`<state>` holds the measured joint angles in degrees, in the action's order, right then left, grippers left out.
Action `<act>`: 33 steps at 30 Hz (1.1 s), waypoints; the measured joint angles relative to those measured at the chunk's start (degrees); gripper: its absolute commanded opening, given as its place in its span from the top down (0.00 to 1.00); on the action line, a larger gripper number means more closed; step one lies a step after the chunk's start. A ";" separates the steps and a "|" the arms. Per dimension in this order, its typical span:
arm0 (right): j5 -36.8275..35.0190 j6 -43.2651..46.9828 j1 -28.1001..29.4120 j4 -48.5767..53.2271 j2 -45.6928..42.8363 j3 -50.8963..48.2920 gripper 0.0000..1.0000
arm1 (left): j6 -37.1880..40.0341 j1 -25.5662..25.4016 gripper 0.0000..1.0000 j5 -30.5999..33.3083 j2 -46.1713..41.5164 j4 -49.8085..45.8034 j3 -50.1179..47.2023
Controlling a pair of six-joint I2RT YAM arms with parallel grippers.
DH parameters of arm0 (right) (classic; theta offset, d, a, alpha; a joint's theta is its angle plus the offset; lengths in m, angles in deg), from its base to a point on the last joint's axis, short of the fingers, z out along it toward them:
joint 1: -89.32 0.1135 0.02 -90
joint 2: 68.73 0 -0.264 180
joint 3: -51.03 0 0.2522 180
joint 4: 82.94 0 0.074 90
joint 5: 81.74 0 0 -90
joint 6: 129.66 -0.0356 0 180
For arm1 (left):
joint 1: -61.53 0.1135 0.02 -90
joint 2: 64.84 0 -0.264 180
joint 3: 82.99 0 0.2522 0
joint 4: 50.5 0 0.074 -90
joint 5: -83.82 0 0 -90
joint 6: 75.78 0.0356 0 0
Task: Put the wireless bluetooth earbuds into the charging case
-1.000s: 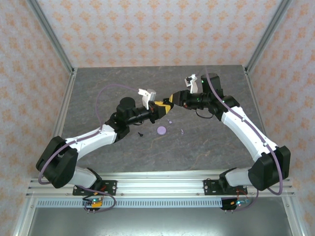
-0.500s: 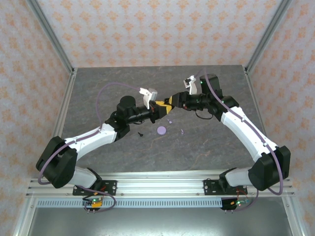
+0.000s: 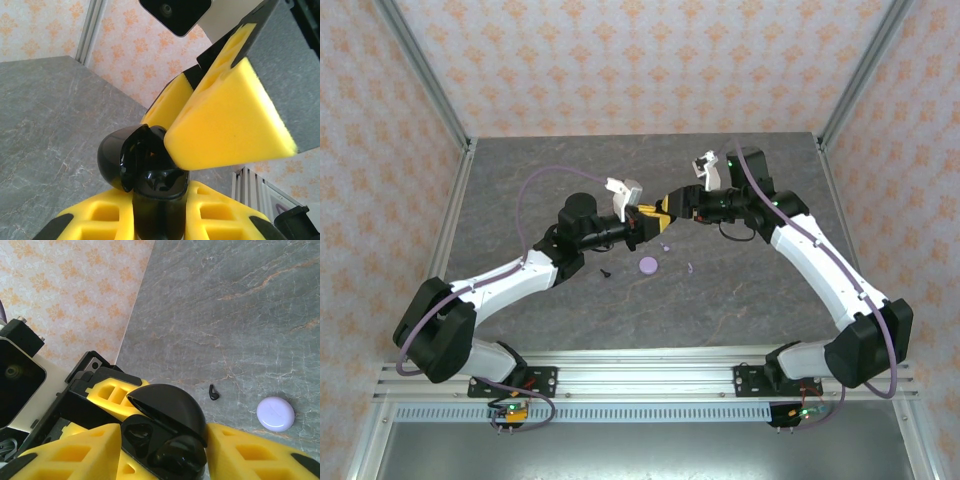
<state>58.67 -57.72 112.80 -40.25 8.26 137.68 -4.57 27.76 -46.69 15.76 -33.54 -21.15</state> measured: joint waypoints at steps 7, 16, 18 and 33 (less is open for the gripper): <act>-0.31 0.15 0.00 0.79 -0.02 0.35 0.47 | 1.62 -0.37 0.88 0.04 0.00 -1.33 0.17; -1.62 0.15 0.00 1.27 -0.02 1.01 0.46 | 2.45 -0.37 0.88 0.02 0.00 -2.03 0.17; -1.92 0.15 0.00 1.31 -0.04 1.07 0.46 | 2.47 -0.37 0.88 0.02 0.00 -2.03 0.17; -3.08 0.15 -0.04 1.79 -0.02 1.11 0.61 | 3.69 -0.37 0.89 -0.26 -0.37 -3.13 0.22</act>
<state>55.59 -57.57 112.76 -38.46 8.23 138.79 -0.87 27.38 -46.95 15.39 -36.67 -20.93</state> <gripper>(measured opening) 0.395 0.199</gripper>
